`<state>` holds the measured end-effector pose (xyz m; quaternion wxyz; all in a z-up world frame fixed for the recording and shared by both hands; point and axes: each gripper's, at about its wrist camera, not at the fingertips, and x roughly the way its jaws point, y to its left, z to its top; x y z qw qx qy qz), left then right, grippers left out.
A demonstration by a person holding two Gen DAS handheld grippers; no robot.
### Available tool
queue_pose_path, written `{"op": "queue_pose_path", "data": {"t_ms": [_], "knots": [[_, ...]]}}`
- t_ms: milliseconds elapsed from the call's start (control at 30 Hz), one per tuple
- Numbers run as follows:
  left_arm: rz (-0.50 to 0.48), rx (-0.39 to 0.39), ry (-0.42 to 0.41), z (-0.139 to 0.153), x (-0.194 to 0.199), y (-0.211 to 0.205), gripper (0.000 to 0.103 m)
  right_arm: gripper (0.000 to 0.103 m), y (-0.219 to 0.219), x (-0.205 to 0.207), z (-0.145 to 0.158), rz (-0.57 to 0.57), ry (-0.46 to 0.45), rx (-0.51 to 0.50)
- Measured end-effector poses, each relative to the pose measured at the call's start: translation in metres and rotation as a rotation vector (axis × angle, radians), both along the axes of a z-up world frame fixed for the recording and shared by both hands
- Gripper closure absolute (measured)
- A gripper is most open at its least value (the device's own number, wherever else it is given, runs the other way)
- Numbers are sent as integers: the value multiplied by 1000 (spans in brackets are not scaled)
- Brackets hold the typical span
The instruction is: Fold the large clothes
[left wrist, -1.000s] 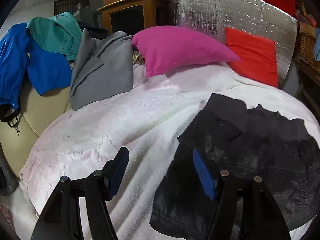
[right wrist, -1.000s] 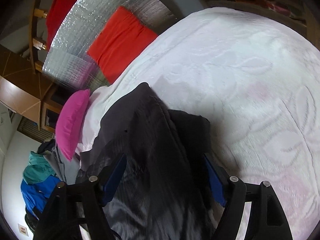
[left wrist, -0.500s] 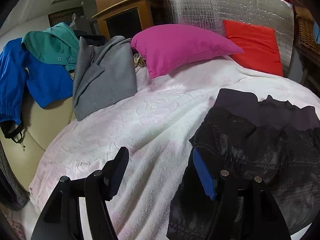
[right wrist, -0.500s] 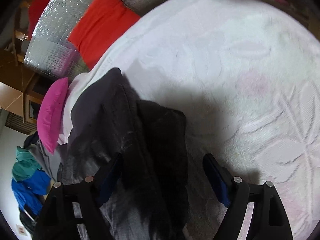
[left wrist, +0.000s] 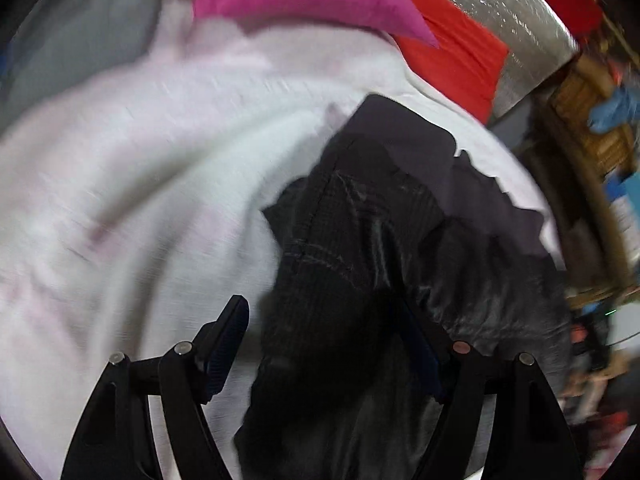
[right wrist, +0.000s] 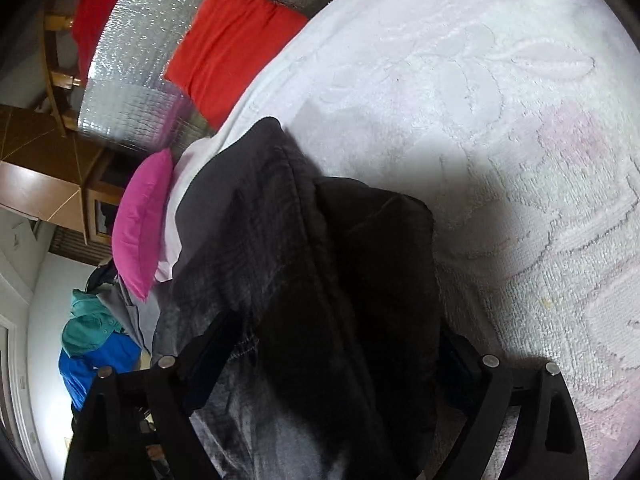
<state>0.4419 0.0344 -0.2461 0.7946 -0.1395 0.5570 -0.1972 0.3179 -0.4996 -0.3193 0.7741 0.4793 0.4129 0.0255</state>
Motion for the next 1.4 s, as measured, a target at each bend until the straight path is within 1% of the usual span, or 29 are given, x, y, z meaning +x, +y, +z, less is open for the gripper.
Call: {"op": "queue_pose_path", "data": {"t_ms": [33, 100, 133, 200, 233, 267, 300, 333, 400, 467, 533, 600, 667, 700, 733, 767, 800, 867, 900, 967, 1033, 1067, 1133, 1200, 1233, 1267, 1333, 1367, 1400], "knots": [[-3, -49, 39, -7, 5, 0, 27, 17, 2, 0, 1, 0, -3, -12], [-17, -98, 79, -15, 8, -7, 27, 25, 5, 1, 3, -1, -12, -25], [-42, -102, 87, -18, 8, -15, 27, 28, 5, 1, 3, -2, -13, -29], [-47, -57, 76, -17, 6, -25, 27, 34, 6, 2, 5, 1, -17, -36], [-41, -49, 64, -15, 5, -28, 31, 38, 7, 2, 5, -1, -18, -38], [-37, -59, 57, -14, 4, -31, 48, 41, 8, 3, 6, -2, -19, -41], [-31, -73, 58, -13, 4, -32, 58, 43, 9, 2, 8, 0, -23, -45], [-21, -74, 51, -11, 2, -32, 64, 50, 10, 2, 9, 3, -31, -44], [-28, -62, 21, -6, -3, -35, 72, 53, 12, 1, 12, 2, -34, -61], [-31, -59, 2, -1, -9, -35, 76, 59, 16, -1, 17, 5, -39, -75], [-18, -92, 6, 3, -15, -30, 79, 63, 18, -4, 24, 8, -55, -75], [-9, -127, 3, 9, -23, -21, 80, 64, 22, -11, 35, 12, -90, -80], [-11, -135, -18, 14, -29, -14, 80, 65, 27, -15, 40, 23, -111, -89], [-7, -123, -21, 13, -30, -13, 80, 65, 30, -14, 37, 29, -99, -97], [3, -103, -10, 8, -28, -12, 79, 65, 32, -10, 30, 28, -63, -108], [15, -84, 9, 2, -22, -12, 70, 64, 33, -6, 24, 23, -35, -109], [29, -62, 36, -8, -17, -13, 58, 62, 32, -3, 17, 12, -12, -95], [48, -39, 70, -17, -11, -13, 44, 56, 25, -2, 11, -15, -3, -33], [64, -45, 80, -17, -10, -12, 43, 54, 23, -3, 12, -27, 3, -19], [73, -29, 64, -10, -11, -12, 43, 45, 24, -4, 16, -36, 23, -27], [75, 17, 21, 0, -13, -13, 41, 39, 25, -6, 25, -47, 52, -69], [78, 23, 15, 3, -13, -12, 40, 35, 26, -8, 30, -62, 61, -104], [98, 10, 1, 9, -16, -3, 40, 34, 28, -17, 47, -92, 41, -189], [117, -12, -9, 12, -18, 8, 37, 29, 26, -27, 60, -113, 19, -238], [122, -17, -14, 14, -19, 14, 37, 26, 27, -31, 64, -112, -2, -242], [127, -17, -17, 13, -23, 15, 37, 24, 29, -33, 64, -105, -8, -234], [142, -24, -27, 12, -31, 22, 37, 24, 34, -34, 59, -84, 8, -235], [151, -32, -32, 11, -36, 26, 40, 23, 38, -34, 53, -59, 29, -249], [150, -44, -37, 12, -37, 25, 54, 26, 44, -32, 44, -34, 63, -271]]}}
